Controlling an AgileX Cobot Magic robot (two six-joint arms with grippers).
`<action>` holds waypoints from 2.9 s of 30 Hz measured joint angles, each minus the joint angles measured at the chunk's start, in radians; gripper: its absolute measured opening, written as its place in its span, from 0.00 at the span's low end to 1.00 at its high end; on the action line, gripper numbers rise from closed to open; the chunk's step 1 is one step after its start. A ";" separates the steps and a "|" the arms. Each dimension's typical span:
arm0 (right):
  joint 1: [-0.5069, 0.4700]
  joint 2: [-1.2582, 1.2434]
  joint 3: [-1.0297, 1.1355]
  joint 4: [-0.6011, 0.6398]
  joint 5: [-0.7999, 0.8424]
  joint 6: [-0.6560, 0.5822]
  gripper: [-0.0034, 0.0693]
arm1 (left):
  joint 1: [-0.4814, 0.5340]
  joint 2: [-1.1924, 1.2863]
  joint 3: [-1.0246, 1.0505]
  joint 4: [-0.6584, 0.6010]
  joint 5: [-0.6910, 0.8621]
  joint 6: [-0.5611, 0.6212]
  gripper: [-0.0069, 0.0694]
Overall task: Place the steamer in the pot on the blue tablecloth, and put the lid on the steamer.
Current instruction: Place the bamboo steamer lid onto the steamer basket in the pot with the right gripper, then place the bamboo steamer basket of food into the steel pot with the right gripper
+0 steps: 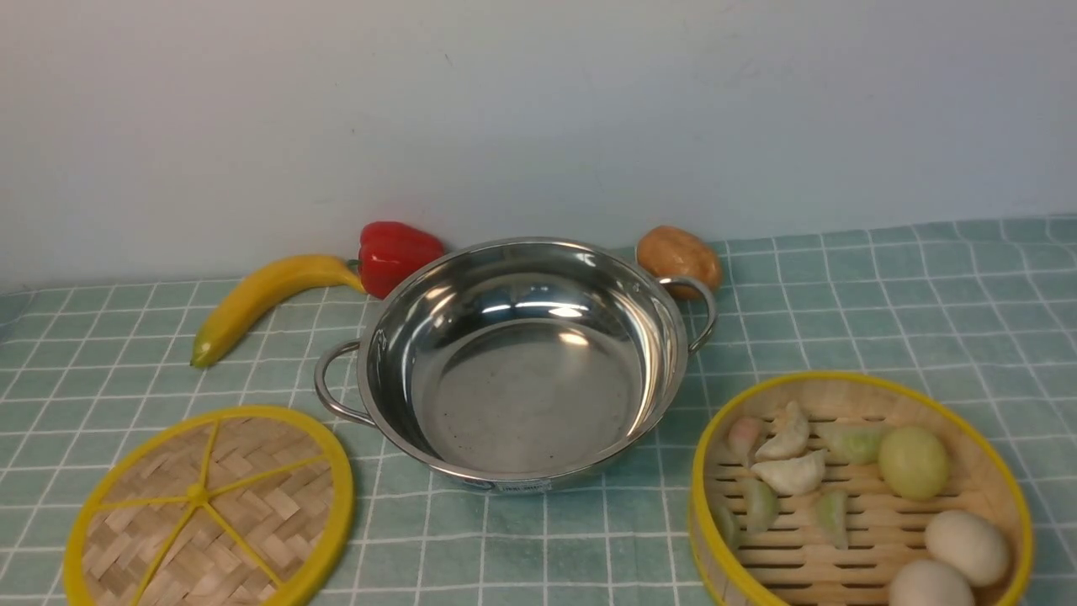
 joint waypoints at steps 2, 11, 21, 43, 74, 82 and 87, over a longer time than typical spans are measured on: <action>0.000 0.014 -0.055 -0.042 -0.188 -0.056 0.38 | 0.000 -0.001 -0.045 0.013 -0.201 0.022 0.41; 0.000 0.267 -0.552 -0.519 0.311 -0.332 0.38 | 0.001 0.180 -0.380 0.042 0.157 0.420 0.41; 0.000 0.761 -0.910 -0.561 1.343 -0.488 0.38 | 0.001 0.636 -0.607 0.074 0.923 0.581 0.41; 0.020 1.463 -0.933 -0.368 1.322 -0.769 0.38 | 0.001 1.274 -0.831 0.523 1.267 0.373 0.41; 0.023 1.706 -0.950 -0.367 1.254 -0.793 0.14 | 0.001 1.403 -0.832 0.608 1.145 0.313 0.41; 0.023 1.604 -1.092 -0.382 1.482 -0.795 0.14 | 0.001 1.403 -0.832 0.608 1.143 0.312 0.41; 0.023 1.563 -1.272 -0.370 1.622 -0.797 0.14 | 0.001 1.403 -0.832 0.608 1.141 0.312 0.41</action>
